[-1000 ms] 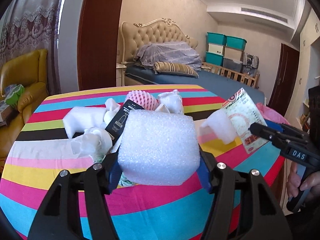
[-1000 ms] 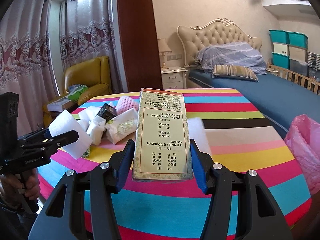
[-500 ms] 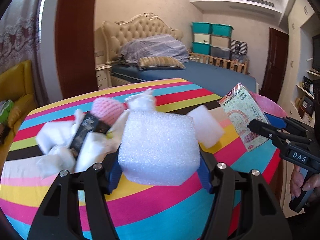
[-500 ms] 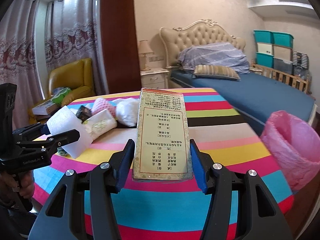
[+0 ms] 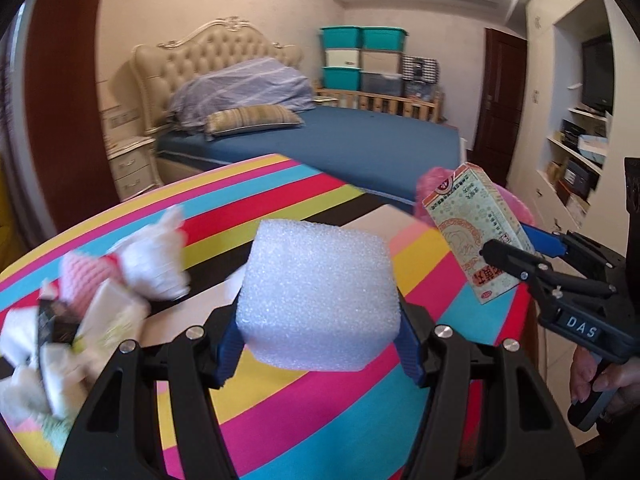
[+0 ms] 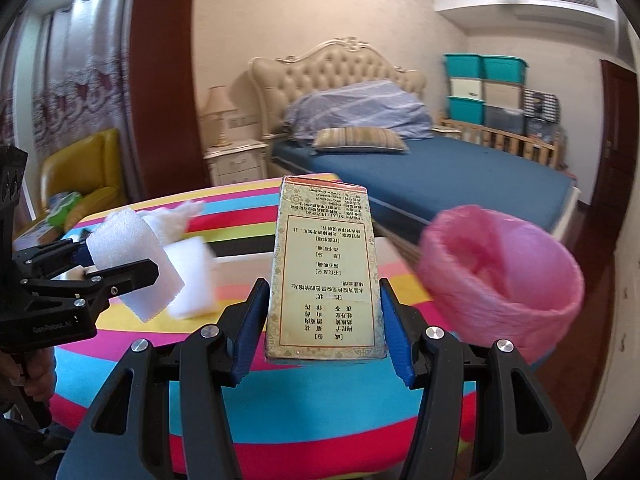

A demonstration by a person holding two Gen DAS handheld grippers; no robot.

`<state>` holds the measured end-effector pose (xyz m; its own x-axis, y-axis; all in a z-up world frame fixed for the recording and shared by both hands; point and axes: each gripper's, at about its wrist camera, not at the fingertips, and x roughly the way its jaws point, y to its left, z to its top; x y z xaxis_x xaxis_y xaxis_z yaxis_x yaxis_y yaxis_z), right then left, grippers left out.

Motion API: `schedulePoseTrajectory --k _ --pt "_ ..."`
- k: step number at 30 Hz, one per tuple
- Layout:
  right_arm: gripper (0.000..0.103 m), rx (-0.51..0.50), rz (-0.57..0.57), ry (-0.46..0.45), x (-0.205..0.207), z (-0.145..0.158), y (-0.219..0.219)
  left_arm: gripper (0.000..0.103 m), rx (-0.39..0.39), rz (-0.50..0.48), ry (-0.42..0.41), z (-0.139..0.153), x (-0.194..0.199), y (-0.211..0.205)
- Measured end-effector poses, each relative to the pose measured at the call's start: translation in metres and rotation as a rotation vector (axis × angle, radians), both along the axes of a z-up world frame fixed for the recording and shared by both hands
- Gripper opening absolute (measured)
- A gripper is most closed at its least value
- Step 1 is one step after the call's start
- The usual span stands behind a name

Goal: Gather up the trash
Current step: 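Carry the box with the right tool while the left tool carries the foam block, releasing both into the bin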

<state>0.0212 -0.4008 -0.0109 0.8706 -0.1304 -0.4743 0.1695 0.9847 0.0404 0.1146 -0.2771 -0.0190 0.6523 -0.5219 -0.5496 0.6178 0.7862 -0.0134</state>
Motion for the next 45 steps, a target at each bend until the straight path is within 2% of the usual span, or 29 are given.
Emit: schedulePoseTrajectory --k 9,16,24,31,36,39,42,45 --pt "0.053 -0.011 -0.169 0.004 -0.020 0.003 -0.079 0.062 0.005 -0.155 0.028 0.006 0.018 -0.098" --pt "0.053 -0.036 -0.255 0.036 -0.018 -0.002 -0.143 0.062 -0.010 -0.281 0.070 0.015 0.042 -0.188" --pt "0.053 -0.029 -0.309 0.045 -0.009 -0.011 -0.194 0.062 0.003 -0.347 0.113 0.014 0.066 -0.276" --pt "0.053 -0.004 -0.319 0.054 -0.003 -0.020 -0.220 0.062 0.010 -0.360 0.163 -0.003 0.089 -0.339" --pt "0.053 0.015 -0.297 0.045 0.006 -0.026 -0.232 0.063 0.012 -0.368 0.189 -0.016 0.103 -0.359" --pt "0.055 0.011 -0.276 0.038 0.012 -0.028 -0.236 0.078 0.013 -0.364 0.203 -0.024 0.113 -0.360" --pt "0.067 0.033 -0.297 0.021 0.008 -0.029 -0.238 0.083 0.000 -0.335 0.219 -0.029 0.119 -0.351" --pt "0.067 0.043 -0.324 0.004 0.000 -0.026 -0.239 0.086 -0.011 -0.314 0.224 -0.029 0.124 -0.339"
